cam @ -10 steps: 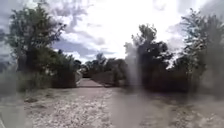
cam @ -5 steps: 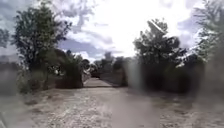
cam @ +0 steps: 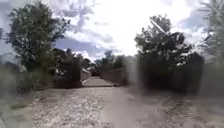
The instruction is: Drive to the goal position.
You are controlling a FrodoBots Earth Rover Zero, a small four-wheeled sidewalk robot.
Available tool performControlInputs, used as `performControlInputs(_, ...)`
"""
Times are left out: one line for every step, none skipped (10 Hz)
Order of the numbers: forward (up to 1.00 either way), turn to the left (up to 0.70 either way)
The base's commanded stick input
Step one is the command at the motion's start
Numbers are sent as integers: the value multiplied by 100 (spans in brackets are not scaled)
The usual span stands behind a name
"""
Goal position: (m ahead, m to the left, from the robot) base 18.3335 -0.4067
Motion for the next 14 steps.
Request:
performControlInputs(69, 14)
performControlInputs(69, 14)
performControlInputs(69, 14)
performControlInputs(69, 14)
performControlInputs(69, 14)
performControlInputs(69, 14)
performControlInputs(69, 14)
performControlInputs(69, 14)
performControlInputs(69, 14)
performControlInputs(69, 9)
performControlInputs(69, 1)
performControlInputs(69, 1)
performControlInputs(69, 1)
performControlInputs(69, 1)
